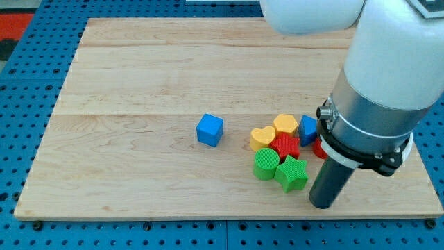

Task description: Drag the blue cube to the top left side of the heart

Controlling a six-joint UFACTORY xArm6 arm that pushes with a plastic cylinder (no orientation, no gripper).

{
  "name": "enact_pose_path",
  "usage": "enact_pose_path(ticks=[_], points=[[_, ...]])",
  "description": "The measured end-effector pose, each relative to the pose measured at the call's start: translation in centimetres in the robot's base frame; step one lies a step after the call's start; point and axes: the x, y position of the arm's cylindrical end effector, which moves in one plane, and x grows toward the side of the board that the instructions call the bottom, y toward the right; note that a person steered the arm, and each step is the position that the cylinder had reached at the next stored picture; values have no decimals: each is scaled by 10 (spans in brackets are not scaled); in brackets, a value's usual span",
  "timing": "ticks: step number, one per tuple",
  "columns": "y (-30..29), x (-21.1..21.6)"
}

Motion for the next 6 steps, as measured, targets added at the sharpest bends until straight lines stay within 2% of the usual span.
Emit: enact_pose_path(ticks=[2, 4, 5, 6], points=[[-78, -29], [-131, -29], [-175, -61], [-170, -97]])
